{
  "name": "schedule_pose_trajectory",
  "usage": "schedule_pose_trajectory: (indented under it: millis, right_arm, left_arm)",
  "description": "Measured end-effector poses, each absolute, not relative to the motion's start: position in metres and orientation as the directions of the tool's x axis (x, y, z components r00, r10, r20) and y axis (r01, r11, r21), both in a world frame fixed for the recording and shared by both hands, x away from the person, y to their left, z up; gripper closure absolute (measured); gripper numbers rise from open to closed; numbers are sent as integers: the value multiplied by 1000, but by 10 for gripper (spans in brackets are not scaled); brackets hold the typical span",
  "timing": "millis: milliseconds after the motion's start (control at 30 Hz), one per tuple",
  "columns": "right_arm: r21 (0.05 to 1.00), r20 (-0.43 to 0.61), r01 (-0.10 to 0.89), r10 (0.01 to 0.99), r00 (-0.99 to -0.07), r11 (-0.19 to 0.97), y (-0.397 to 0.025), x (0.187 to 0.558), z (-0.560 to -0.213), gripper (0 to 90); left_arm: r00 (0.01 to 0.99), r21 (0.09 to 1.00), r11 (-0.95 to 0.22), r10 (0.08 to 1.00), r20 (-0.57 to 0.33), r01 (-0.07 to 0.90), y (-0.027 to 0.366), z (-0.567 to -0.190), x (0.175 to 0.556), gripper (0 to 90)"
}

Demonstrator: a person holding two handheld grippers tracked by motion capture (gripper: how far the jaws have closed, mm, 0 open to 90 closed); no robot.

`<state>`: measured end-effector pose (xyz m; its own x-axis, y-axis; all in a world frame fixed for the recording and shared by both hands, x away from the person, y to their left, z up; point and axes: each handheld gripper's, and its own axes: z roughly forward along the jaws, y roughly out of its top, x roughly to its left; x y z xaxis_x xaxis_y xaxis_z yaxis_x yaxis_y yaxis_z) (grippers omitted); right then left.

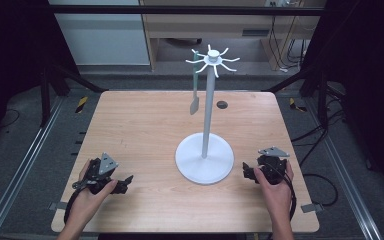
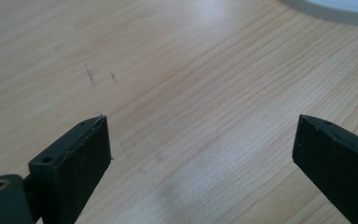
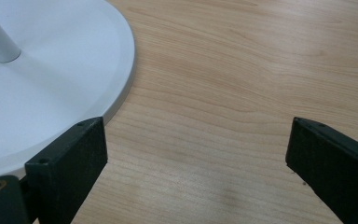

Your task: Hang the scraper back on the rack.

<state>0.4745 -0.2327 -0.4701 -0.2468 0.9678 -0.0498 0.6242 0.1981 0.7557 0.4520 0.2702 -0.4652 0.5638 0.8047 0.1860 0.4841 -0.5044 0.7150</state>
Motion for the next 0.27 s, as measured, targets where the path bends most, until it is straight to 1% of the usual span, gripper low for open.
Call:
schedule_pose_trajectory:
  millis: [167,267]
  right_arm:
    - [743,-41,638,965,-261,204,-232,476,-472,59]
    - [745,-39,636,964,-261,202,-232,476,-472,59]
  left_arm:
    - [557,686,-513,809,186,517,271,-471,455,44]
    - [556,684,-511,811,183,521,272,-473,457,44]
